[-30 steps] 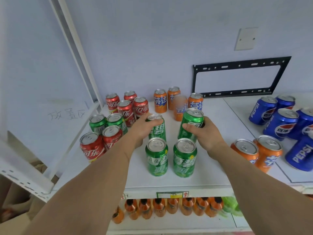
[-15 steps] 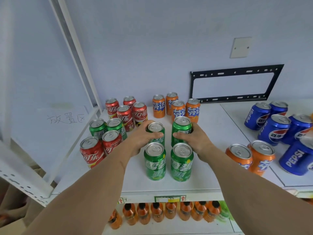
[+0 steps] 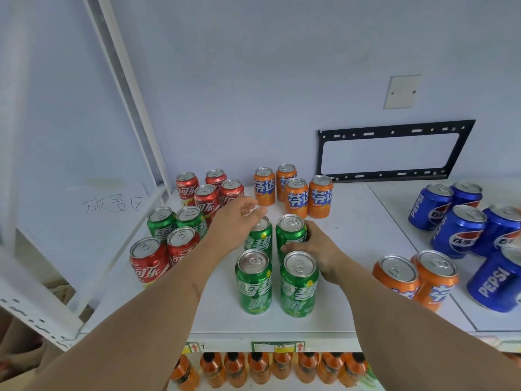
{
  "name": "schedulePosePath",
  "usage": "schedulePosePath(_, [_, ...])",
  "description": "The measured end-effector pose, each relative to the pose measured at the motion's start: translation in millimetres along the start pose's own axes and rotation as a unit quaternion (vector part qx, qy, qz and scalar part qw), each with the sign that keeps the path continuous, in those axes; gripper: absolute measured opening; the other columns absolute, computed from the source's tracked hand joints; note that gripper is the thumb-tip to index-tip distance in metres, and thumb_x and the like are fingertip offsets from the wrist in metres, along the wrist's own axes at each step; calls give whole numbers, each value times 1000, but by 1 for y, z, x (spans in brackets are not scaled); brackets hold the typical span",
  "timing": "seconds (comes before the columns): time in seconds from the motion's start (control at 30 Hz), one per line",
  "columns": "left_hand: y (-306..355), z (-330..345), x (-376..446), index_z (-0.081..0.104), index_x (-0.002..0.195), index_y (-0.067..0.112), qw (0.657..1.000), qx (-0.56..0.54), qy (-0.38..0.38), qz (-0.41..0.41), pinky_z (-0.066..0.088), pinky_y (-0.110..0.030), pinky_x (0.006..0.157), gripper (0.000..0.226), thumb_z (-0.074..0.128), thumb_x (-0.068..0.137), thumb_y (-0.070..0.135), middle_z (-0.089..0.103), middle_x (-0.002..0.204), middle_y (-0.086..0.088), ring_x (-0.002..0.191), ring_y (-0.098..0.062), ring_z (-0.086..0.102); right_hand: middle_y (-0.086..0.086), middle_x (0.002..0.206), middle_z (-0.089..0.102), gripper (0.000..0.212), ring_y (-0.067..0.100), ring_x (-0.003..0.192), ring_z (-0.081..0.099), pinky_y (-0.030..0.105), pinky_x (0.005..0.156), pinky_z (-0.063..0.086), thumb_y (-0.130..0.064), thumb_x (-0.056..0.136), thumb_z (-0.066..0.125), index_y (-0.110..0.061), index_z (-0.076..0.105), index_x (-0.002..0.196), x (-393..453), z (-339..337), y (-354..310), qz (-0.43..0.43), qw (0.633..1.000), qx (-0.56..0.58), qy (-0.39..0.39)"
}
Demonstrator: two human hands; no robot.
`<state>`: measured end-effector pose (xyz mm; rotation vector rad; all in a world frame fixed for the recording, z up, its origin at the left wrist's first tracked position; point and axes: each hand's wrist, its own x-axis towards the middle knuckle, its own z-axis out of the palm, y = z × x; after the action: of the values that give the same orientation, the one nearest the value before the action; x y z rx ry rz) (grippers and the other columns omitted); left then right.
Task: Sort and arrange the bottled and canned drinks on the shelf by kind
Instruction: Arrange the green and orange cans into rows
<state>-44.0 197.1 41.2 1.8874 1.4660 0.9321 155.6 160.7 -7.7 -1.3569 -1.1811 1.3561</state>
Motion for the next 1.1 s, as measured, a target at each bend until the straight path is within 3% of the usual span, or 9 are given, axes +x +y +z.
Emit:
schedulePosePath(0.23, [9, 1, -6, 64, 120, 21, 999, 45, 11, 16, 48, -33, 99, 35, 61, 93, 44, 67, 120, 6, 108, -9, 61, 2, 114, 65, 76, 22, 100, 66, 32, 75, 55, -6, 70, 83, -21, 43, 133, 4, -3, -4, 15, 1000, 7, -6])
schedulePosePath(0.33, [22, -4, -1, 65, 118, 20, 997, 72, 24, 20, 46, -30, 96, 34, 61, 94, 42, 67, 119, 4, 109, -11, 61, -3, 127, 58, 83, 20, 112, 58, 37, 92, 47, -26, 64, 86, -21, 43, 135, 4, -9, -23, 10, 1000, -11, 10])
schedulePosePath(0.47, [53, -2, 13, 63, 126, 17, 992, 116, 24, 39, 45, -33, 100, 40, 58, 95, 43, 64, 128, 1, 115, -14, 58, -1, 109, 67, 41, 14, 102, 60, 32, 87, 40, -27, 77, 77, -19, 63, 115, -3, -37, -64, -10, 995, -94, 23])
schedulePosePath(0.6, [75, 16, 38, 60, 127, 14, 985, 165, -15, 45, 45, -34, 95, 43, 60, 94, 42, 61, 127, -5, 113, -22, 58, -1, 100, 67, 23, 10, 87, 60, 14, 70, 44, -19, 84, 73, -17, 66, 106, -3, -73, -91, -8, 984, -176, 15])
schedulePosePath(0.67, [79, 26, 57, 58, 128, 16, 983, 175, -38, 38, 45, -33, 91, 45, 61, 93, 44, 60, 128, -6, 112, -23, 57, 3, 112, 60, 34, 17, 98, 55, 25, 85, 39, -24, 86, 72, -16, 59, 117, 6, -91, -93, 10, 975, -219, 36])
schedulePosePath(0.77, [74, 39, 89, 53, 134, 19, 980, 183, -80, 7, 46, -35, 93, 58, 63, 87, 52, 59, 132, -5, 117, -25, 55, 8, 142, 47, 80, 27, 125, 48, 37, 99, 36, -34, 80, 78, -13, 39, 146, 30, -112, -91, 45, 970, -233, 57])
schedulePosePath(0.87, [62, 53, 121, 47, 134, 26, 970, 206, -130, -27, 51, -41, 92, 80, 67, 68, 67, 62, 126, -3, 109, -24, 59, 8, 150, 41, 94, 28, 130, 45, 43, 107, 37, -37, 74, 83, -17, 31, 150, 57, -123, -83, 66, 964, -251, 53])
schedulePosePath(1.0, [50, 65, 156, 34, 146, 25, 964, 154, -200, -84, 51, -25, 74, 88, 81, 74, 41, 60, 128, -1, 102, -17, 60, 7, 154, 35, 115, 30, 135, 41, 47, 109, 35, -39, 66, 88, -22, 16, 154, 97, -129, -77, 95, 958, -270, 26])
schedulePosePath(1.1, [46, 73, 172, 35, 145, 24, 956, 151, -240, -76, 40, -13, 59, 80, 80, 79, 29, 56, 127, 0, 95, -12, 55, 5, 145, 46, 117, 28, 127, 49, 47, 106, 41, -34, 61, 91, -23, 18, 152, 123, -130, -77, 91, 956, -277, -11])
